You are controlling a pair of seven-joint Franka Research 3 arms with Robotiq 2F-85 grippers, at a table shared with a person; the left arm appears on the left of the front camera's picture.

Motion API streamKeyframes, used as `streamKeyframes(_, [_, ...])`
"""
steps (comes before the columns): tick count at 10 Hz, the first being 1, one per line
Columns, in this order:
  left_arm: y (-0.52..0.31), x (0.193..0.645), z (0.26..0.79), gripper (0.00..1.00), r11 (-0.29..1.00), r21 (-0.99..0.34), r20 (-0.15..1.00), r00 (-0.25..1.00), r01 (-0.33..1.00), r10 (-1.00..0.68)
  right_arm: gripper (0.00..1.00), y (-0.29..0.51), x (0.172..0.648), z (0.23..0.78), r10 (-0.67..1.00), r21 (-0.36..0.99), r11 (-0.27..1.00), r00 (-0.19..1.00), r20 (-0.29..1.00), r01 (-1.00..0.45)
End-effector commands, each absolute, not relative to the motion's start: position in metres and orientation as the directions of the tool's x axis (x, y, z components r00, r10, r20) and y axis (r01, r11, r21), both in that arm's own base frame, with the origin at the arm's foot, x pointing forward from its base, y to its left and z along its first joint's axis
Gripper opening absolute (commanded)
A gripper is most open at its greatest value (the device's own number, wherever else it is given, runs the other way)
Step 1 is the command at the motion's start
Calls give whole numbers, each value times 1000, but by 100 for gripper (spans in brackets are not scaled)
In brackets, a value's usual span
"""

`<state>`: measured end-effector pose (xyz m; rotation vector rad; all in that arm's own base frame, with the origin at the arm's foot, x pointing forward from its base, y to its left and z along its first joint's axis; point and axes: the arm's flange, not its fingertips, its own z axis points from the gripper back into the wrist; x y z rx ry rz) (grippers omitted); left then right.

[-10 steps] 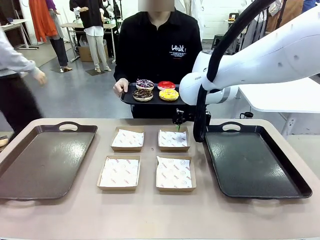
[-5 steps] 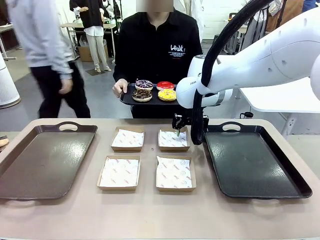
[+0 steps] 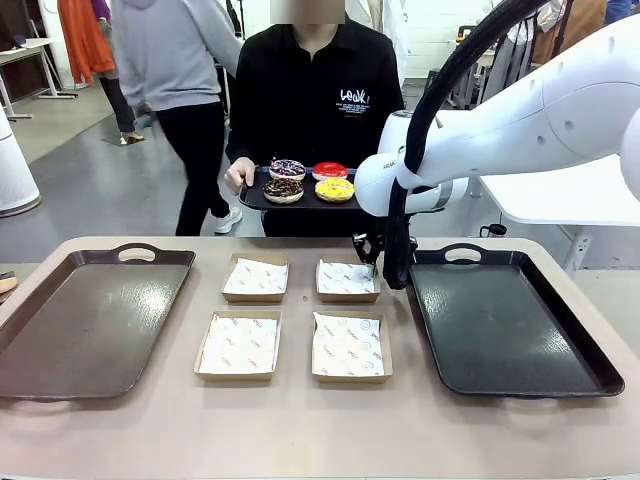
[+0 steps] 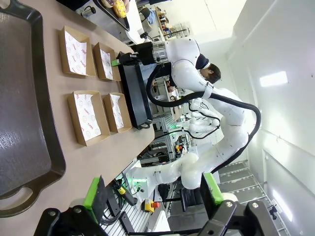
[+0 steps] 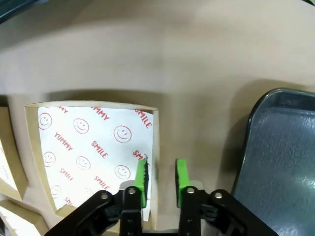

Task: Individually package the donuts and arrange them on the tray.
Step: Pick up one Paper togo box.

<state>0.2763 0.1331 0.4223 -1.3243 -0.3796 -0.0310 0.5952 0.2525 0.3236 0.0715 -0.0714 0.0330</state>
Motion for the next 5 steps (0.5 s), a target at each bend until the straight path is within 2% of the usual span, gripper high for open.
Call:
streamKeyframes(1, [135, 277, 424, 100, 239, -936, 307, 930, 258, 200, 0, 254, 596, 322, -8, 44, 999, 997, 72, 5])
streamKeyframes(5, [135, 277, 424, 100, 239, -936, 307, 930, 258, 200, 0, 251, 596, 324, -106, 23, 994, 992, 67, 104])
